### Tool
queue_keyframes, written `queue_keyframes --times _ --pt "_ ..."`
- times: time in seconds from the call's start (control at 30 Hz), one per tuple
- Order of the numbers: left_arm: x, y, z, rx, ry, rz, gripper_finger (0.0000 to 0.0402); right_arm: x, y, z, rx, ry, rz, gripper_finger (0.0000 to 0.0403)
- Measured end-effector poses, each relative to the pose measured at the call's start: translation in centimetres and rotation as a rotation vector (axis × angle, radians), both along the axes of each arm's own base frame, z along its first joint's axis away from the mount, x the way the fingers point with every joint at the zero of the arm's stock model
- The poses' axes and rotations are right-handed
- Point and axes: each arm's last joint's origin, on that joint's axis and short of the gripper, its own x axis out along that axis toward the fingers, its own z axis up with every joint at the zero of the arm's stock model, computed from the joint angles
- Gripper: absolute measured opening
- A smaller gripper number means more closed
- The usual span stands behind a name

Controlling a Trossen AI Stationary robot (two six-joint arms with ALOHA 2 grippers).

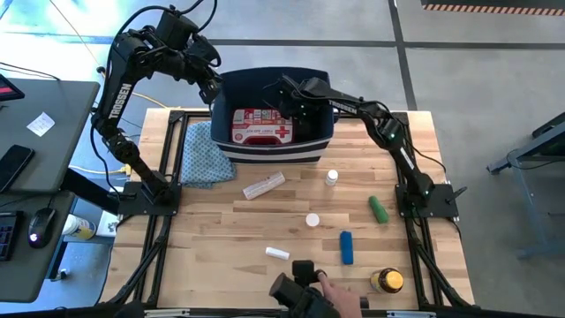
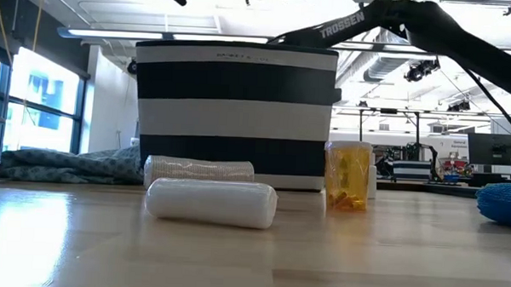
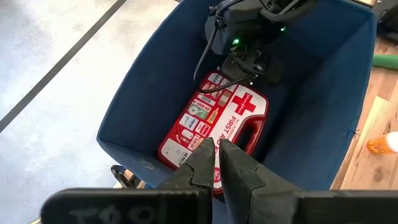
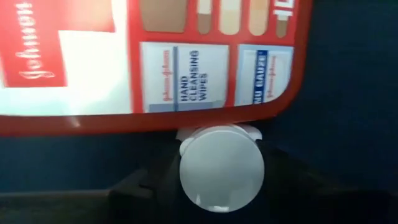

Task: Pick & place medical supplies in basket/bin
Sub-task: Put the blue medicine bottle into the blue bin, then adjust the blue bin

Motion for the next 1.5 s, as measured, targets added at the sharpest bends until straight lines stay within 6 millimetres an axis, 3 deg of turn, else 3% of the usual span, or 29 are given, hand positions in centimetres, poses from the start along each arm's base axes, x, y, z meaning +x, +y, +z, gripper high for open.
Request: queue_keyframes --times 0.4,0.7,1.0,1.27,1.5 --pt "0.0 0.0 0.0 0.003 0.002 -0.003 0.0060 0.1 -0.5 0.1 -0.020 -0.043 -0.032 0.0228" --pt "0.0 0.0 0.0 0.002 0.002 -0.003 0.0060 0.2 0.1 0.8 -0.108 0.010 -0.052 0.0232" --pt "0.0 0.0 0.0 0.002 0.001 -0.002 0.0060 -1.0 1.0 5.6 -0.176 -0.074 -0.084 0.0229" --pt "0.0 0.0 0.0 0.002 0.001 -0.002 0.0060 -3.0 2.6 11.1 -0.224 -0.216 -0.186 0.0227" --pt "0.0 0.0 0.0 -0.012 -0.009 0.017 0.0060 -7.6 6.0 18.9 -0.200 -0.487 -0.410 0.0218"
